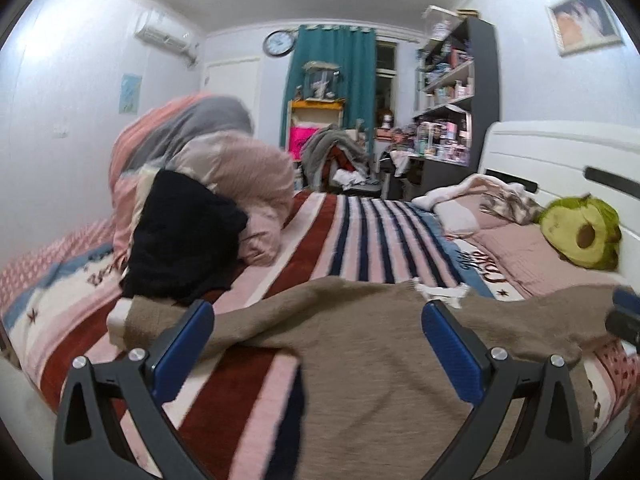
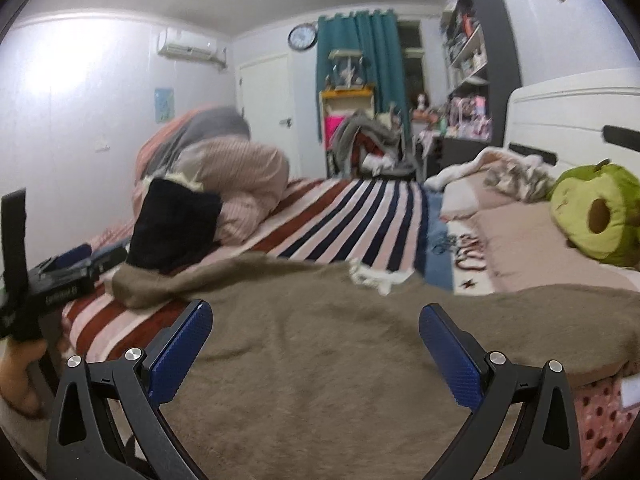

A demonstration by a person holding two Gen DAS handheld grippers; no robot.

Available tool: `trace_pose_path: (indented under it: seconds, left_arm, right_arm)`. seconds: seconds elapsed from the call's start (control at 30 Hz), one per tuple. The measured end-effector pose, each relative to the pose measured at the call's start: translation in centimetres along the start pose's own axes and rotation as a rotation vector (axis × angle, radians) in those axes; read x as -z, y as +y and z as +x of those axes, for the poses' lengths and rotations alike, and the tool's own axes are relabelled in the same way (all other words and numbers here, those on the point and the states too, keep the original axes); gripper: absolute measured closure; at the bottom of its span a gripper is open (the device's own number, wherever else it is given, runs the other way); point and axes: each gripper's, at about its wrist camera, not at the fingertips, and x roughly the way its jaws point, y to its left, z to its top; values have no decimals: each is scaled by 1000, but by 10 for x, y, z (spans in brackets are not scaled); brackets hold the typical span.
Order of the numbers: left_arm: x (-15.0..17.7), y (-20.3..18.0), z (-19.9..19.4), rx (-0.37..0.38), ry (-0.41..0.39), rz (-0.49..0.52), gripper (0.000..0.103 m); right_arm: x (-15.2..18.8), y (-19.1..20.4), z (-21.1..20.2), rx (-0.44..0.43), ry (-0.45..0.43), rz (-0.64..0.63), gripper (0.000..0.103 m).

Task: Fold small clothes
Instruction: 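Reach the left gripper to the white sleeve cuff and grasp it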

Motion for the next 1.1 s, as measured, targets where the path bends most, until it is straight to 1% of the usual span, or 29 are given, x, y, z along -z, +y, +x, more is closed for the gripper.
trace_pose_path:
  seconds: [0.1, 0.13, 0.2, 0.23, 0.3, 0.37, 0.4, 0.43, 0.5, 0.6, 0.7, 0.8, 0.87, 0.93, 1.0, 1.03, 1.07, 1.1]
  left_arm:
    - [7, 47, 23, -124, 11, -3, 1]
    - [8, 65, 32, -146, 19, -5, 1]
    - [11, 98, 48, -167, 37, -22, 1]
    - [14, 119, 60, -188, 61, -37, 1]
    - [19, 149, 77, -216, 103, -70, 1]
    - [25, 177, 93, -213, 140, -116, 1]
    - [30, 193, 103, -193, 153, -152, 1]
    - [33, 201, 110, -181, 159, -172, 1]
    - [41, 215, 127, -145, 186, -215, 1]
    - [50, 228, 144, -82, 198, -256, 2]
    - [58, 240, 161, -61, 217, -319, 2]
    - [64, 239, 168, -29, 240, -360, 3]
    - [66, 237, 174, -43, 250, -349, 3]
    - [66, 237, 177, -108, 245, -311, 3]
    - [64, 245, 177, -169, 227, -298, 3]
    - [64, 250, 177, -170, 224, -312, 3]
    - [64, 256, 179, -156, 225, -336, 3]
    - [66, 262, 183, -123, 241, -368, 3]
  right_arm:
    - [8, 6, 19, -27, 64, -7, 0]
    - [10, 7, 23, -25, 75, -9, 0]
    - [15, 6, 34, -25, 108, -7, 0]
    - [16, 6, 37, -28, 119, -1, 0]
    - [18, 3, 44, -43, 137, 17, 0]
    - [19, 1, 53, -53, 154, 30, 0]
    - [20, 1, 56, -52, 160, 30, 0]
    - [21, 0, 62, -48, 169, 25, 0]
    - [22, 1, 68, -43, 182, 16, 0]
    - [24, 4, 80, -30, 208, -8, 0]
    - [26, 6, 88, -25, 224, -32, 0]
    - [27, 9, 95, -39, 229, -41, 0]
    - [28, 12, 100, -45, 241, -45, 0]
    - [28, 13, 104, -43, 252, -59, 0]
    - [28, 15, 105, -41, 248, -70, 0]
    - [27, 15, 106, -38, 246, -72, 0]
    - [27, 15, 106, -40, 245, -72, 0]
    - [27, 15, 105, -43, 245, -70, 0]
